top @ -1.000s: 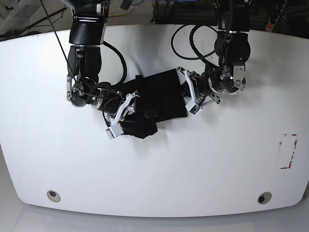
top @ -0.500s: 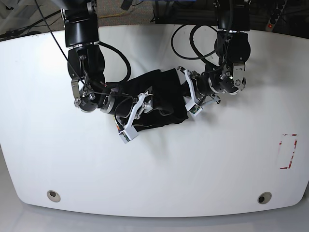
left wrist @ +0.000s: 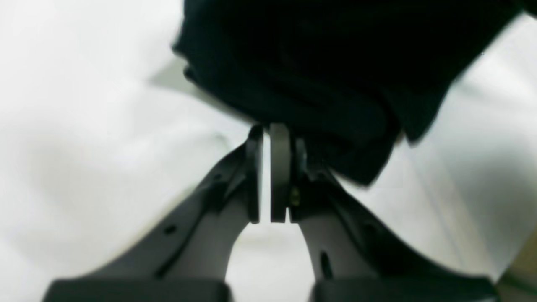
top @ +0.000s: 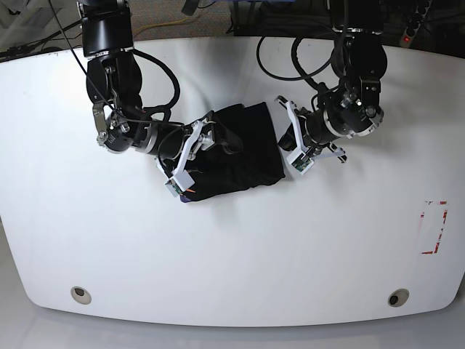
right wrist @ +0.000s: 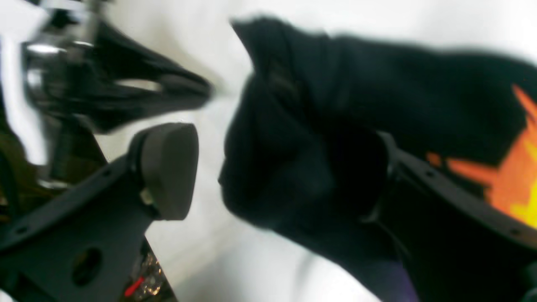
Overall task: Fold the T-shirt properly
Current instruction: 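Fold the strip in half, bringing the right gripper's end over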
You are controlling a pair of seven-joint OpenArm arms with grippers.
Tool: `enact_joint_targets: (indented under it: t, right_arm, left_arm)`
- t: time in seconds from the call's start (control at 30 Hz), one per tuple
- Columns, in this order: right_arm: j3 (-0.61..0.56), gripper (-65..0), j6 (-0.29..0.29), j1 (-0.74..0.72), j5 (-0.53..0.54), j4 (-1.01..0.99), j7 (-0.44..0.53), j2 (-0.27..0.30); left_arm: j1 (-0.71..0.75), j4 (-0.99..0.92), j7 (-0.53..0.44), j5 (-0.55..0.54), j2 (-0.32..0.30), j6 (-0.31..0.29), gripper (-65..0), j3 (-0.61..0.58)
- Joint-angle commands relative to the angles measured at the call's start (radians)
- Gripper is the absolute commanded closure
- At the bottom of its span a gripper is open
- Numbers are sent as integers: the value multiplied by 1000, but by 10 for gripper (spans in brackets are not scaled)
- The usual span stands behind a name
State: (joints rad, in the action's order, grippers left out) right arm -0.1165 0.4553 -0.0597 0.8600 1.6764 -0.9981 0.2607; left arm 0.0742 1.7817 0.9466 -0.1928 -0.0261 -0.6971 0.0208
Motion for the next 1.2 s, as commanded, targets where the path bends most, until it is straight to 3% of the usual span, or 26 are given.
enact_joint_targets:
  t: [0.0,0.13,0.23,0.47,0.63,0.8,1.0,1.1,1.17]
  right_arm:
    - [5,-517,7,-7,21,20,35,2]
    - [-10,-517,7,30,21,20,32,-5]
    - [-91,-517,7,41,21,20,34,-7]
    - [-279,-517,0,37,20,-6,63,-8]
    - [-277,-517,0,37,21,44,64,1]
    - [-150,-517,6,41,21,93,64,5]
    - [56,-515,7,4,21,61,64,16]
    - [134,-469,7,-39,21,-28,64,16]
    - [176,-390,7,-76,20,-117,75,16]
  left_arm:
    - [12,54,-15,-9,-22,-1,-17,44]
    - [40,73,-15,-9,-27,-1,-15,113]
    - [52,83,-15,-9,-30,-1,-15,156]
    - [48,117,-15,-9,-127,-1,-15,156]
    - [26,120,-16,-9,-154,-1,-15,153]
    - [14,120,-16,-4,-154,-1,-15,83]
    - [-12,122,-18,-3,-145,-1,-15,-94]
    - [-29,126,-19,-1,-117,-1,-15,-181]
    - [-40,126,-19,0,-90,-1,-15,-207]
